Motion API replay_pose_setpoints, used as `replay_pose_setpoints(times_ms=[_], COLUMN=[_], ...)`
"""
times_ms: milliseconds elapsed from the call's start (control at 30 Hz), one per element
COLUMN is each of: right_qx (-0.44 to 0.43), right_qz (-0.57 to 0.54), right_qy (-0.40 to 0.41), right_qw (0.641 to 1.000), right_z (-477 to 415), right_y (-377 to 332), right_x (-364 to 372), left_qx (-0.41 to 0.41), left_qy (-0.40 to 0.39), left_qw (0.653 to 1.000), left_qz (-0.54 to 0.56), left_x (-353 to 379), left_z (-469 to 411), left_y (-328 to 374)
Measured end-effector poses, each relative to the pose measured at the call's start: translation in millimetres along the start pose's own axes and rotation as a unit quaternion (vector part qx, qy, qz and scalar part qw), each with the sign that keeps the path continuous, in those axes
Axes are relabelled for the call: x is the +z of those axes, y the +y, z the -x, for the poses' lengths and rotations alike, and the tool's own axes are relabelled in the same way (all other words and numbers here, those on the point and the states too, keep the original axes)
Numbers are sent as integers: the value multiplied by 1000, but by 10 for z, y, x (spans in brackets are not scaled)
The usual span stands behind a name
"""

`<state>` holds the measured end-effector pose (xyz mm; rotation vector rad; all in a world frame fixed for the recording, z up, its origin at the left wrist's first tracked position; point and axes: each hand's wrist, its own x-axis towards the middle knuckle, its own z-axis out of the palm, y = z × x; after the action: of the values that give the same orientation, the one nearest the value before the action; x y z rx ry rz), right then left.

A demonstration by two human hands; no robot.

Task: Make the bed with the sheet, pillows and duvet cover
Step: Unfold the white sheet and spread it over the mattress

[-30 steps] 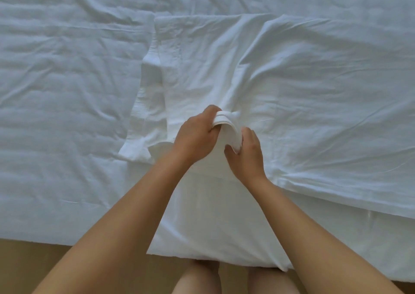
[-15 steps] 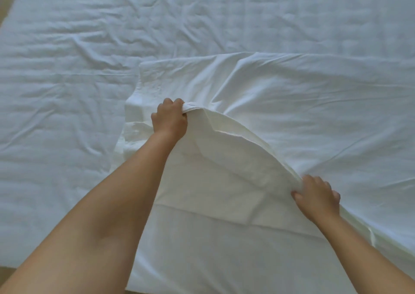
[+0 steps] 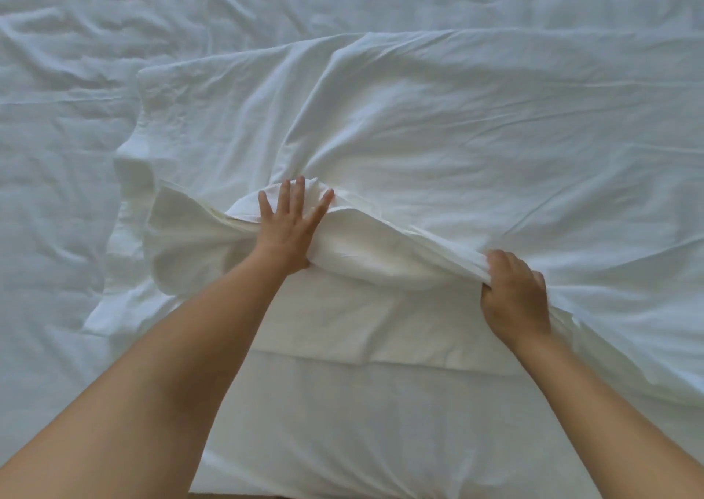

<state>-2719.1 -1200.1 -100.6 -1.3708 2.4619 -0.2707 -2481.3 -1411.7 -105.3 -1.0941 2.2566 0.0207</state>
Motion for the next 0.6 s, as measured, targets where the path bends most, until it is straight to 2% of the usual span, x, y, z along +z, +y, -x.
replay_pose_setpoints(times_ms=[67, 200, 267, 333, 400, 500, 600], right_qx=[-11, 64, 47, 25, 41, 108, 125], right_qz=[-5, 50, 80, 90, 82, 76, 63], right_qy=[41, -56, -61, -32, -29, -40, -15], right_qw=[999, 995, 994, 995, 995, 990, 990], right_z=[-5, 313, 491, 491, 315, -98, -571], right_y=[65, 487, 683, 770, 739, 687, 678], right_x=[3, 111, 143, 134, 89, -3, -175], left_qx=[7, -23, -17, -8, 7, 55, 78], left_qy=[18, 37, 40, 35, 51, 144, 134], left_qw=[1000, 998, 998, 999, 998, 987, 987], left_qz=[6, 42, 43, 34, 25, 53, 40], left_x=[33, 88, 117, 133, 120, 11, -230], left_z=[-65, -151, -159, -145, -140, -195, -355], left_y=[5, -49, -60, -45, -20, -13, -75])
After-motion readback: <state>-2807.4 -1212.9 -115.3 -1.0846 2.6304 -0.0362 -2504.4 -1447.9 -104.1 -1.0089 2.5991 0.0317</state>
